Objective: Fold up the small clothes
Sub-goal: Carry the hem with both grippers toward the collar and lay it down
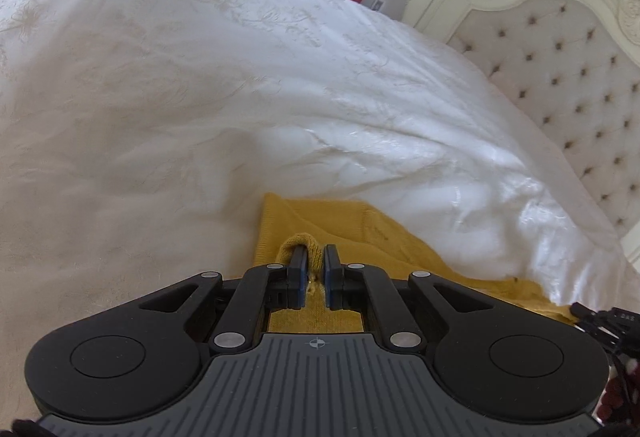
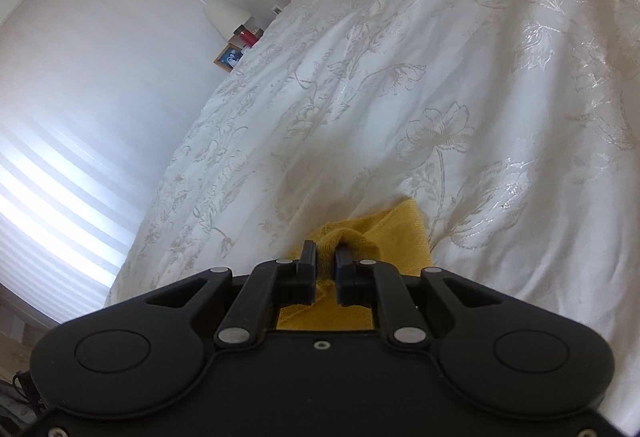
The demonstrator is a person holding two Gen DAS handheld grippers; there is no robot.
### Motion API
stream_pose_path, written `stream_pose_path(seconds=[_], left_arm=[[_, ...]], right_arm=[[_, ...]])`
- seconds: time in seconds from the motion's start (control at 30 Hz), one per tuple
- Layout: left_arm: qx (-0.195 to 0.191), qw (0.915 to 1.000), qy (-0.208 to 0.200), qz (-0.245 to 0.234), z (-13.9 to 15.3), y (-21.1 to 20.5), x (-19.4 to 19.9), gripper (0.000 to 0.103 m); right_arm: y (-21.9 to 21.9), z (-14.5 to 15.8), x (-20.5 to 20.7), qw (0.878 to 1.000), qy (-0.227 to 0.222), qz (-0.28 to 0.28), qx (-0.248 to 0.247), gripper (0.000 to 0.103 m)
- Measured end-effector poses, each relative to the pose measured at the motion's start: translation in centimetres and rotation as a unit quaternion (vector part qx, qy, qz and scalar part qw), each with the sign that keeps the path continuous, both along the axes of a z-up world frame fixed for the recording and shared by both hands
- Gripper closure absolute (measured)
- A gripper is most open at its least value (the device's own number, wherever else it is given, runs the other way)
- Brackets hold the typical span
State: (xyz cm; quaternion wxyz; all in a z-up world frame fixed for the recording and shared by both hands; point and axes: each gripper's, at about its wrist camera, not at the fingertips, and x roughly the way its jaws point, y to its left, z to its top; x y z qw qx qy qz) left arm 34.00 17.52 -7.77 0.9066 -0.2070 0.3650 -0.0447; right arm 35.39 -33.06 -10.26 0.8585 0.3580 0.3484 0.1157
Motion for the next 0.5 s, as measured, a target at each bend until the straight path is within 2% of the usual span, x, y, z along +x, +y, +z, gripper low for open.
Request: stream_pose_path(seconds=[0.13, 0.2, 0.23, 0.27, 0.33, 0.4, 0.5], left_arm=[[0.011, 0.9999, -0.007, -0.003, -0.6, 0.1, 0.9, 0.093], [0.02, 0.9996, -0.018, 0.007, -0.5, 0.4, 1.2, 0.08], [0.026, 0.9991, -0.028, 0.017, -0.2, 0.5, 1.1, 0.074], [0.033, 0.9983, -0.041, 0.027, 0.2, 0.7, 1.0, 0.074], [0.043, 0.9968, -0.054, 0.04, 1.1, 1.1, 0.8, 0.072], [0.058, 0.9953, -0.067, 0.038, 2.0, 1.0, 0.2, 0.072], [0.093, 0.992, -0.085, 0.005, 3.3, -0.6, -1.4, 0.067]], right_arm=[[0.4, -1.2, 0.8, 1.0, 0.011, -0.01, -0.009, 0.081], [0.2, -1.6, 1.0, 1.0, 0.014, -0.016, -0.008, 0.08], [0.2, -1.7, 0.9, 1.0, 0.011, -0.021, -0.009, 0.07], [0.1, -1.7, 0.8, 0.999, 0.005, -0.03, -0.014, 0.05], [-0.3, -1.3, 0.5, 0.998, -0.018, -0.052, -0.019, 0.029], [-0.8, -0.6, 0.0, 0.997, -0.035, -0.071, -0.023, 0.029], [-0.5, 1.0, -1.2, 0.994, -0.06, -0.066, -0.06, 0.029]])
